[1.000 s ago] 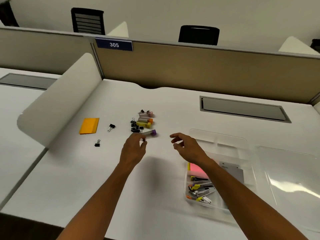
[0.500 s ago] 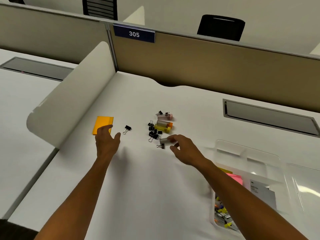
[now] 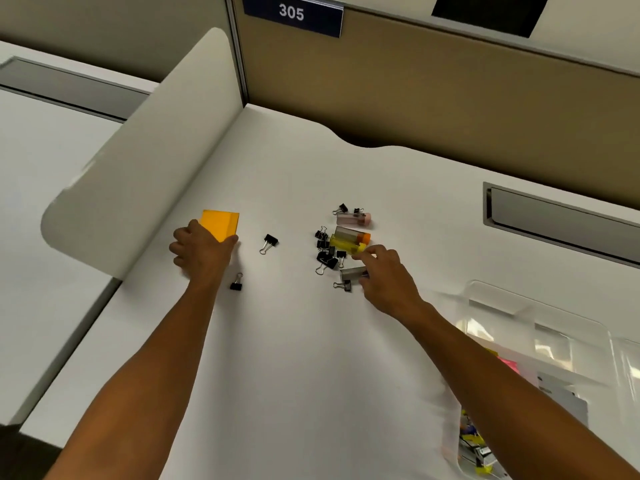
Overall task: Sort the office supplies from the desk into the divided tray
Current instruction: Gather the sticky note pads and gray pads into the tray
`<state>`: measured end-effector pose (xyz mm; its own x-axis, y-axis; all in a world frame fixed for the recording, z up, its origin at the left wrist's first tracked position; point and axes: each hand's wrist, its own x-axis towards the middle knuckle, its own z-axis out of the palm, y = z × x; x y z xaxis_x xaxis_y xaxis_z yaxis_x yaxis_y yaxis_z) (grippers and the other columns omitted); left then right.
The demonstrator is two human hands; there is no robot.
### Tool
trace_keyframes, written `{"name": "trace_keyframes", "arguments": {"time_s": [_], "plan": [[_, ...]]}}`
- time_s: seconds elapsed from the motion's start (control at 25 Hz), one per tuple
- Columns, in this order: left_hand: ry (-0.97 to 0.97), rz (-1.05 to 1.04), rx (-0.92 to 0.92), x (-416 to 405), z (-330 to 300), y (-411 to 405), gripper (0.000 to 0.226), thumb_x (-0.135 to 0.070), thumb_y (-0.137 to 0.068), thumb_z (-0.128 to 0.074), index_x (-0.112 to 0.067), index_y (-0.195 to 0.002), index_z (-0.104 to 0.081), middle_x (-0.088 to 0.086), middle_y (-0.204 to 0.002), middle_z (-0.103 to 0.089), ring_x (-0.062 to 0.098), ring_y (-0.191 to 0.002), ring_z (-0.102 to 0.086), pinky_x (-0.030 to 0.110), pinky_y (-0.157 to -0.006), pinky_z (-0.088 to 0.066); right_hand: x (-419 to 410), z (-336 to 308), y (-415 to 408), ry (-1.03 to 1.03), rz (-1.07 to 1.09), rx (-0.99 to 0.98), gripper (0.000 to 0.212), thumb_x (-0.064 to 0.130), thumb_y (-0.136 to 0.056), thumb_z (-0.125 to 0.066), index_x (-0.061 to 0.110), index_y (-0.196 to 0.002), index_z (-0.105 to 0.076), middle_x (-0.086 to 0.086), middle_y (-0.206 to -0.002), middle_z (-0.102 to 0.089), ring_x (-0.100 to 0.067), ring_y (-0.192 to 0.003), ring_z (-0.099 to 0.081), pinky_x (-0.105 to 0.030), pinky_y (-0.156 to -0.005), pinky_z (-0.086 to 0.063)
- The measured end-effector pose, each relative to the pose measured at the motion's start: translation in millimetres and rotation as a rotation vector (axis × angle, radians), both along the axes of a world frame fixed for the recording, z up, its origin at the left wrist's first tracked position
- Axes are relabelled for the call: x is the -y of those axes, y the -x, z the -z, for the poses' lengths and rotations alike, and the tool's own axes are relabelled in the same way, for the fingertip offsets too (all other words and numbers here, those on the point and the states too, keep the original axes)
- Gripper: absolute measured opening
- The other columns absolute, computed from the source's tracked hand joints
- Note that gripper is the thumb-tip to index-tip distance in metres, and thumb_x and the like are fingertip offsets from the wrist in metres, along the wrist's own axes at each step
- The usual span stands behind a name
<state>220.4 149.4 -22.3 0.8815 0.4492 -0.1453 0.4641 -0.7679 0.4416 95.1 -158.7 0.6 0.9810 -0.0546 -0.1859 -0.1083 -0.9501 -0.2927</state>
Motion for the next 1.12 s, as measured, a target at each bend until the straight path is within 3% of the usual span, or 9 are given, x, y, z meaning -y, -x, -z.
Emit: {"name": "trace_keyframes", "arguments": {"time_s": [0.12, 0.32, 0.4, 0.52, 0.68, 0.92, 1.12], "plan": [[-0.066, 0.022, -0.097, 1.9, -2.0, -9.0, 0.092, -0.049, -0.062, -0.084, -0.003, -0.126, -0.038, 0.024, -0.129, -0.038, 0.044, -0.118, -0.039, 0.052, -0.093, -0.04, -2.8, 7.2, -7.2, 0.071, -0.007, -0.029, 0.05, 0.014, -0.088, -0.064, 0.026, -0.135, -0.051, -0.003, -0.14, -0.046, -0.027, -0.12, -0.044, -0.04, -0.085, -0.052], [0.122, 0.051, -0.203, 2.7, -7.2, -26.4, 0.094, -0.025, -0.067, -0.086, -0.001, -0.137, -0.028, 0.027, -0.137, -0.034, 0.044, -0.123, -0.041, 0.052, -0.098, -0.042, -4.3, 10.0, -9.5, 0.101, -0.004, -0.066, 0.043, 0.014, -0.09, -0.062, 0.023, -0.131, -0.054, -0.002, -0.127, -0.055, -0.025, -0.112, -0.048, -0.036, -0.079, -0.049], [0.188, 0.088, -0.141, 3.1, -8.8, -24.6, 0.083, -0.015, -0.071, -0.083, 0.001, -0.134, -0.031, 0.027, -0.133, -0.043, 0.044, -0.119, -0.047, 0.05, -0.094, -0.044, -2.6, 7.9, -5.4, 0.082, 0.012, -0.065, 0.044, 0.013, -0.09, -0.061, 0.024, -0.133, -0.053, -0.001, -0.124, -0.056, -0.025, -0.111, -0.048, -0.034, -0.078, -0.046], [0.254, 0.049, -0.012, 3.8, -13.0, -11.7, 0.049, -0.002, -0.083, -0.062, 0.002, -0.126, -0.04, 0.027, -0.122, -0.054, 0.044, -0.108, -0.055, 0.045, -0.082, -0.047, 2.1, 0.6, 6.3, -0.016, 0.063, -0.05, 0.044, 0.013, -0.092, -0.058, 0.025, -0.134, -0.053, 0.0, -0.122, -0.056, -0.023, -0.111, -0.049, -0.034, -0.079, -0.046], [0.281, 0.105, 0.108, 18.7, -33.7, 12.5, 0.027, -0.007, -0.087, -0.055, 0.001, -0.112, -0.051, 0.021, -0.104, -0.059, 0.038, -0.094, -0.059, 0.037, -0.072, -0.044, 24.4, -20.6, 34.4, -0.207, 0.211, 0.021, 0.037, 0.017, -0.095, -0.056, 0.024, -0.132, -0.057, 0.002, -0.122, -0.058, -0.022, -0.112, -0.052, -0.041, -0.088, -0.05], [0.397, 0.299, 0.241, 72.4, -78.8, 63.6, 0.02, -0.019, -0.094, -0.053, -0.001, -0.1, -0.056, 0.016, -0.095, -0.059, 0.03, -0.083, -0.056, 0.038, -0.073, -0.045, 80.3, -46.7, 90.7, -0.147, 0.314, 0.175, 0.035, 0.014, -0.093, -0.055, 0.024, -0.126, -0.059, 0.002, -0.118, -0.053, -0.019, -0.107, -0.051, -0.039, -0.083, -0.05], [0.475, 0.559, 0.244, 141.4, -102.9, 120.1, 0.014, -0.013, -0.098, -0.043, -0.007, -0.089, -0.052, 0.009, -0.08, -0.053, 0.023, -0.069, -0.05, 0.026, -0.053, -0.036, 127.0, -53.9, 133.9, -0.149, 0.412, 0.176, 0.033, 0.017, -0.092, -0.061, 0.019, -0.125, -0.06, -0.004, -0.115, -0.056, -0.024, -0.101, -0.059, -0.039, -0.084, -0.049]]}}
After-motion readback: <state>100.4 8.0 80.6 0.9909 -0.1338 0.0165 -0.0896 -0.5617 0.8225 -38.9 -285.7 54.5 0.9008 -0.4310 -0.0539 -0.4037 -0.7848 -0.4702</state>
